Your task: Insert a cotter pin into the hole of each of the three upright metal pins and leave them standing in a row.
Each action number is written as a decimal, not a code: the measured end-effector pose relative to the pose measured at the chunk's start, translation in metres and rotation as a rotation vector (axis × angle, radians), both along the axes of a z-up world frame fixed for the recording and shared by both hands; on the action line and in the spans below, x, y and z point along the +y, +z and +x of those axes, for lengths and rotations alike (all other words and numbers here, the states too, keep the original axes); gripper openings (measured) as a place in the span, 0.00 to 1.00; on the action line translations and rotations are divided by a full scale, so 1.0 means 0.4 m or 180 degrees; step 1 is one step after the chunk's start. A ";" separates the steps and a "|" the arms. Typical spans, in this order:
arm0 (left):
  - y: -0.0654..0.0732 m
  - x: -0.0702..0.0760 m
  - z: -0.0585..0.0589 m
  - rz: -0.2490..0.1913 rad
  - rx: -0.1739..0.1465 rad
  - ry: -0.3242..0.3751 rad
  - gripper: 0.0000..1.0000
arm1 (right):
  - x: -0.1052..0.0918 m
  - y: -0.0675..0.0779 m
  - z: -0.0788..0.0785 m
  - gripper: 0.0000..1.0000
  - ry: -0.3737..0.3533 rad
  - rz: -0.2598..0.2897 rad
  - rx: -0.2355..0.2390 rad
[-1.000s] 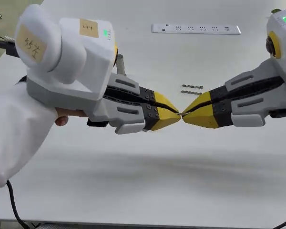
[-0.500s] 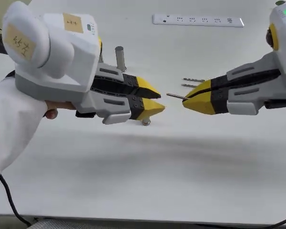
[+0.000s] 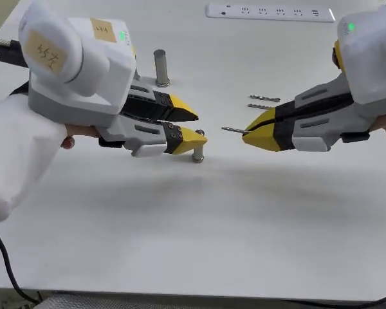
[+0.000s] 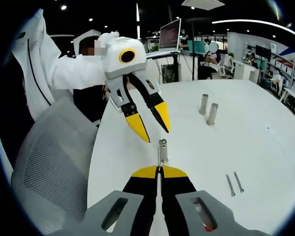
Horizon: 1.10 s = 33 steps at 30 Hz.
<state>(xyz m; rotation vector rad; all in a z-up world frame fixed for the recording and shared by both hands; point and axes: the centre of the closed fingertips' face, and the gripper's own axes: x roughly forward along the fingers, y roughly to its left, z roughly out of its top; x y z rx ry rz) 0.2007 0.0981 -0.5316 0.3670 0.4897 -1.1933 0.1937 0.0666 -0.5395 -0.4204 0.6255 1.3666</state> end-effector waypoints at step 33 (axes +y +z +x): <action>-0.065 0.010 0.030 0.0081 0.0232 -0.0091 0.06 | 0.051 -0.053 0.012 0.00 0.0196 -0.0176 0.0039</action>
